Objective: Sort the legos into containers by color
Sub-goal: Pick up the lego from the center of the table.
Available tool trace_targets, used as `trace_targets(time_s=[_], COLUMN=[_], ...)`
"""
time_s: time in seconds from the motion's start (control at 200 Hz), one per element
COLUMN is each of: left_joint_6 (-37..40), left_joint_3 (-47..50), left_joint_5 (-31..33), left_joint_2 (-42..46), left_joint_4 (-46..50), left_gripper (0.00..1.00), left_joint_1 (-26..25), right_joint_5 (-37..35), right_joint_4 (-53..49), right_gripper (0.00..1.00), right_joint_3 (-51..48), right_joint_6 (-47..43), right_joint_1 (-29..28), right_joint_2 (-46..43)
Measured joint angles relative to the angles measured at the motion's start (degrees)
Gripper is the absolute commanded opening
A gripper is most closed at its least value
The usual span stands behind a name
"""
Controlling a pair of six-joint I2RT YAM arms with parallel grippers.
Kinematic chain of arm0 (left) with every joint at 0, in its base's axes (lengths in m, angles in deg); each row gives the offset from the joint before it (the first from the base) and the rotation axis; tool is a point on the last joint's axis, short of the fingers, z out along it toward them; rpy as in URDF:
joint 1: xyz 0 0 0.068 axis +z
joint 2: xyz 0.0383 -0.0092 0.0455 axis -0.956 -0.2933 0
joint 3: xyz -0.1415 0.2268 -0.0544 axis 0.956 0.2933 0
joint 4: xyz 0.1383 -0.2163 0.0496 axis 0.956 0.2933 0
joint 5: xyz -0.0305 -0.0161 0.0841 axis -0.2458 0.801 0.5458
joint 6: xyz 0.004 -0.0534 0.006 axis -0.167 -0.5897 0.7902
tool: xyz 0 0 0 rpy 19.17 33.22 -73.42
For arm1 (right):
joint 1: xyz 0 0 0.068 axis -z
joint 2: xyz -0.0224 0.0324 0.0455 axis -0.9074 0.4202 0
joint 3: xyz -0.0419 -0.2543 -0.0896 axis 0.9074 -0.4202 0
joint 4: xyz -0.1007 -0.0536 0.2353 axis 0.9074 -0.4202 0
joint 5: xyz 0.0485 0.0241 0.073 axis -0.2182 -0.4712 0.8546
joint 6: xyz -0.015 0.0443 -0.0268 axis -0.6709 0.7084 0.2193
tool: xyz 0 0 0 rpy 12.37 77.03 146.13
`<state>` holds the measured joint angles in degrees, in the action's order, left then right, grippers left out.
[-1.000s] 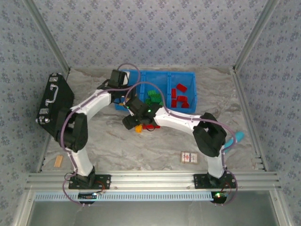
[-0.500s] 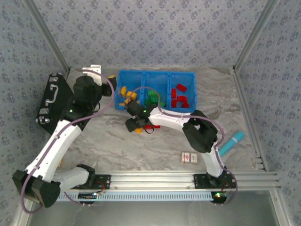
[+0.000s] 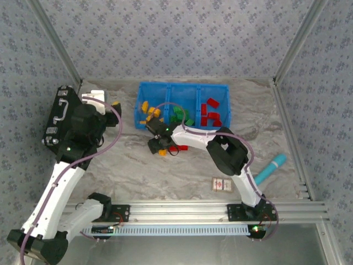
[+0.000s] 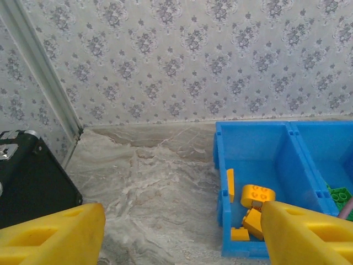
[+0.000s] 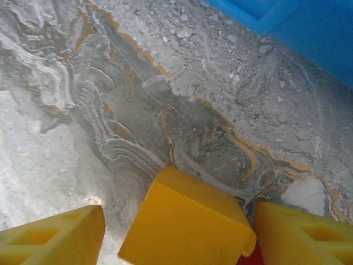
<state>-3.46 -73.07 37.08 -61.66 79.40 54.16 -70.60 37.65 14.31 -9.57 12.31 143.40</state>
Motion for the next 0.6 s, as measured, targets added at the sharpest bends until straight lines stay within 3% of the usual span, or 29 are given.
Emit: trace_targets(time_s=[0.6], left_joint_6=[1.5], left_joint_3=[3.9], left_joint_5=[0.8], left_joint_2=[3.9], left_joint_4=[4.3], left_gripper=[0.76], left_joint_1=[0.5], right_joint_5=[-1.4], right_joint_4=[-0.1], right_gripper=[0.51], right_joint_3=[0.2], right_joint_6=[-0.2], right_joint_1=[0.4], right_joint_2=[0.7])
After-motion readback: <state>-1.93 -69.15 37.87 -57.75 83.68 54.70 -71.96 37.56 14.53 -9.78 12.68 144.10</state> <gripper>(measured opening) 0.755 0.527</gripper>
